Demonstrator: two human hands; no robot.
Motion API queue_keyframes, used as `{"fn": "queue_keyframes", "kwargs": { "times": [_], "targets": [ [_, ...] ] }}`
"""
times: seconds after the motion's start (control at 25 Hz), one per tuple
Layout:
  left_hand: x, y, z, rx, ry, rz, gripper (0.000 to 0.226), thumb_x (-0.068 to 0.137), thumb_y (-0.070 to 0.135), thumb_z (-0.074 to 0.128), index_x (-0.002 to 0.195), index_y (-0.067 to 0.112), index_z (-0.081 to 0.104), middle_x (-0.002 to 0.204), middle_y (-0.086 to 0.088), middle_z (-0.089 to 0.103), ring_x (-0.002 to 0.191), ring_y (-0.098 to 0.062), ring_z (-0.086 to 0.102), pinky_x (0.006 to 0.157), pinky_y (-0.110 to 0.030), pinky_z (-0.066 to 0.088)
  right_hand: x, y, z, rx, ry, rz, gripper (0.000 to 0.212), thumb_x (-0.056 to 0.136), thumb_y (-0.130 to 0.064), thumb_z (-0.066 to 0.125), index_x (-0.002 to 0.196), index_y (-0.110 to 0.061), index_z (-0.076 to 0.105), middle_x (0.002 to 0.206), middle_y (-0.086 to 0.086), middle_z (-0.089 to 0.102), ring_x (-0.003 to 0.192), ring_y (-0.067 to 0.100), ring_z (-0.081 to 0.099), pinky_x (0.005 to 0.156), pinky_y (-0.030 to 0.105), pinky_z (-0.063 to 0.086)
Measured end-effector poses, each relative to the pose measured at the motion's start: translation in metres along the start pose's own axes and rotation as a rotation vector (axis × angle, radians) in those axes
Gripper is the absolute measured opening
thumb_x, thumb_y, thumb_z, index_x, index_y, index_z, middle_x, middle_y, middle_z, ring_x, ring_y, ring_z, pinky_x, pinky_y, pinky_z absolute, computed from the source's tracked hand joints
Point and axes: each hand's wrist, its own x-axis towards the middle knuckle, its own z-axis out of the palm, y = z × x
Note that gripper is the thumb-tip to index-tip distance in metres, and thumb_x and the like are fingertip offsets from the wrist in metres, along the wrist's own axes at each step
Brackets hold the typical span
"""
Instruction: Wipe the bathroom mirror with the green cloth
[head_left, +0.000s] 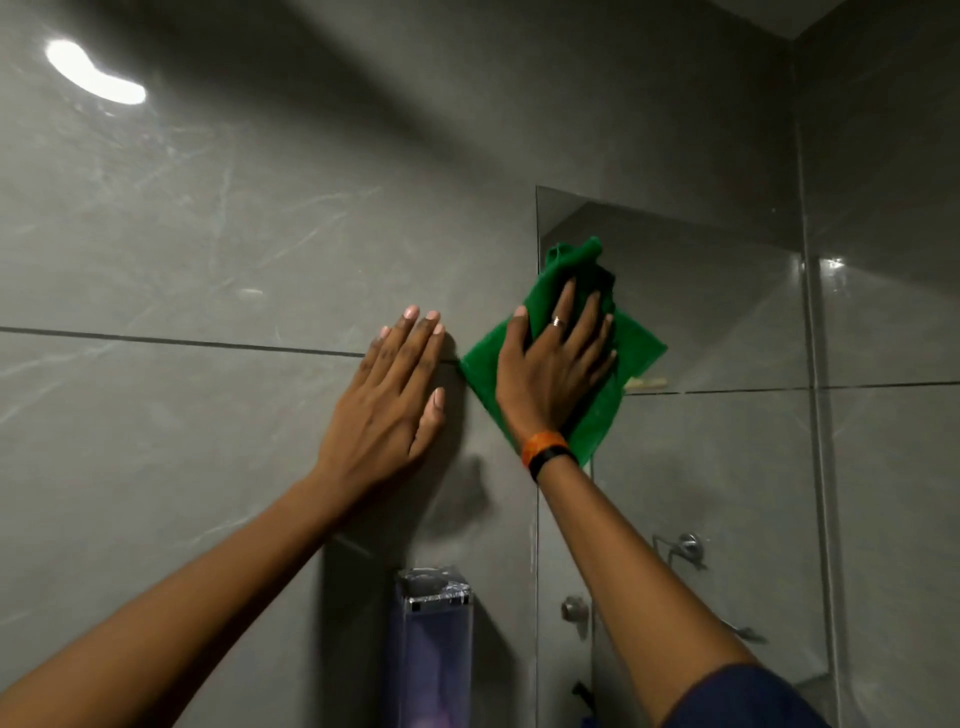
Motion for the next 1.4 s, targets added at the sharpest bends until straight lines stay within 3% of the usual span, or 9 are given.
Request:
{"fn": "queue_keyframes", "kwargs": {
  "times": [0.36,0.48,0.6,0.68,0.76,0.88,1.04,1.2,1.4],
  "targets": [
    [0.011,-0.028,-0.033,0.037,-0.012,-0.035,0.064,0.098,0.032,0.026,0.148,-0.007,0.030,0.158,-0.027,0.029,0.149,-0.037,0.018,0.123,-0.052,0.019,0.054,-0.039,0.005,0.146,-0.033,-0.145,0.058,0.098,-0.038,0.047,0.153,-0.022,0.037,0.162,0.010,0.035,0.152,0.033,0.026,0.124,0.056,0.019],
    [0.013,-0.034,-0.044,0.074,-0.028,-0.040,0.066,0.099,0.036,0.023,0.148,-0.008,0.030,0.158,-0.027,0.029,0.149,-0.037,0.019,0.123,-0.051,0.018,0.063,-0.052,-0.004,0.451,-0.082,-0.202,0.052,0.095,-0.011,0.055,0.146,-0.018,0.049,0.156,0.007,0.047,0.147,0.028,0.038,0.119,0.051,0.034],
    [0.015,-0.035,-0.052,0.107,-0.036,-0.022,0.070,0.101,0.043,0.014,0.147,-0.008,0.032,0.157,-0.028,0.030,0.148,-0.038,0.019,0.123,-0.050,0.017,0.063,-0.072,-0.020,0.859,-0.160,-0.153,0.049,0.091,0.007,0.053,0.134,-0.014,0.061,0.143,0.008,0.060,0.121,0.020,0.063,0.099,0.038,0.056],
    [0.018,-0.033,-0.054,0.113,-0.032,-0.024,0.068,0.100,0.040,0.019,0.148,-0.007,0.032,0.157,-0.027,0.031,0.149,-0.037,0.019,0.123,-0.048,0.017,0.065,-0.085,-0.032,1.043,-0.108,-0.090,0.047,0.089,0.009,0.053,0.132,-0.010,0.062,0.139,0.009,0.063,0.116,0.015,0.064,0.096,0.027,0.056],
    [0.022,-0.028,-0.055,0.114,-0.016,-0.027,0.065,0.099,0.036,0.023,0.147,-0.006,0.033,0.156,-0.027,0.033,0.148,-0.037,0.021,0.122,-0.048,0.018,0.079,-0.086,-0.041,1.138,0.061,0.031,0.046,0.090,0.004,0.054,0.135,-0.007,0.057,0.138,0.012,0.061,0.123,0.020,0.060,0.103,0.031,0.051],
    [0.024,-0.022,-0.053,0.128,-0.009,0.017,0.063,0.101,0.035,0.023,0.147,-0.005,0.036,0.156,-0.025,0.035,0.148,-0.037,0.024,0.122,-0.049,0.022,0.104,-0.049,-0.043,1.031,0.224,0.152,0.047,0.097,-0.006,0.051,0.144,-0.003,0.045,0.149,0.020,0.049,0.137,0.031,0.049,0.114,0.041,0.042],
    [0.021,-0.026,-0.044,0.156,-0.030,0.054,0.062,0.099,0.034,0.027,0.148,-0.003,0.034,0.157,-0.023,0.035,0.149,-0.036,0.024,0.122,-0.048,0.023,0.107,0.010,-0.018,0.407,-0.109,-0.103,0.049,0.101,-0.013,0.049,0.149,-0.021,0.045,0.164,0.008,0.031,0.153,0.029,0.024,0.123,0.054,0.026],
    [0.015,-0.029,-0.026,0.179,-0.049,0.041,0.062,0.099,0.035,0.027,0.149,-0.002,0.033,0.158,-0.022,0.034,0.149,-0.036,0.024,0.122,-0.050,0.024,0.117,0.012,-0.013,0.279,-0.161,-0.285,0.051,0.097,-0.035,0.052,0.147,-0.027,0.047,0.163,0.008,0.033,0.152,0.029,0.027,0.124,0.052,0.022],
    [0.008,-0.025,-0.007,0.215,-0.056,0.069,0.062,0.100,0.034,0.027,0.151,-0.002,0.030,0.159,-0.023,0.031,0.150,-0.036,0.022,0.124,-0.050,0.020,0.085,0.026,-0.015,0.242,-0.202,-0.629,0.049,0.094,-0.023,0.056,0.143,-0.026,0.053,0.158,0.008,0.043,0.149,0.029,0.035,0.124,0.055,0.023]
  ]
}}
